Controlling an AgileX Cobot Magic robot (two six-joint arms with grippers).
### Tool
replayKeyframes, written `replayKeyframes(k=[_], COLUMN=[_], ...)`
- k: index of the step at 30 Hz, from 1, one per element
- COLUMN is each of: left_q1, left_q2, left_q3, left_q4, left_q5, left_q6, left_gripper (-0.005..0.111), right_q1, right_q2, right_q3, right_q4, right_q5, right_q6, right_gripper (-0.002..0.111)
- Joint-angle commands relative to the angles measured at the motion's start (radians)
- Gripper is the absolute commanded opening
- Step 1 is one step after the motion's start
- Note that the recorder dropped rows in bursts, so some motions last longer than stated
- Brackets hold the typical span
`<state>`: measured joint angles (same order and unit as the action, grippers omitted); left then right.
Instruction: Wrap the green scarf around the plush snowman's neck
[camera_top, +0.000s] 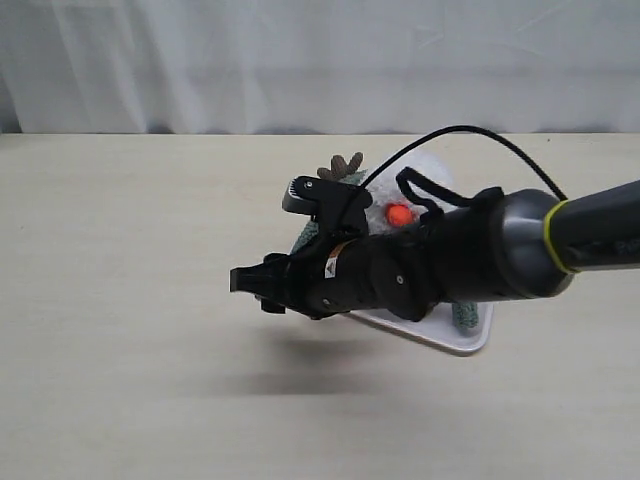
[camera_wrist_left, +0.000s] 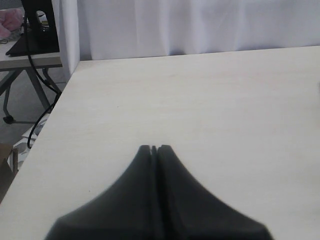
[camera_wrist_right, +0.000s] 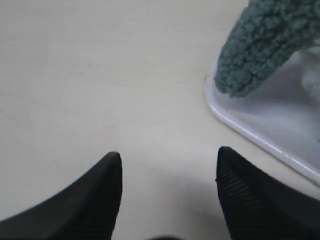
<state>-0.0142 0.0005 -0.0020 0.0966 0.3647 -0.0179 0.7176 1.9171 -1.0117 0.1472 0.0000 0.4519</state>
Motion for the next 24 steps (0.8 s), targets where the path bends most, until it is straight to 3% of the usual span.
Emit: replayKeyframes(k=[1,10,24], left_q1=[0.001,0.001,0.001], left_q2=[0.000,0.000,0.000], left_q3=[0.002,0.002,0.002], left_q4=[-0.001,-0.001,-0.001], left_q5=[-0.008,-0.010,-0.010], left_q6=[0.001,0.001,0.001], left_gripper=[0.000,0.000,0.000], right_q1=[-0.007,-0.078,-0.081], right_q2=[0.050,0.101,0.136], right_q3=[0.000,0.000,0.000], right_q4=[0.004,0.085,0.085], right_q5=[-0.157,-0.188,-0.351], right_q6=[0.007,0.004,0.007], right_gripper=[0.054,0.054,0.054])
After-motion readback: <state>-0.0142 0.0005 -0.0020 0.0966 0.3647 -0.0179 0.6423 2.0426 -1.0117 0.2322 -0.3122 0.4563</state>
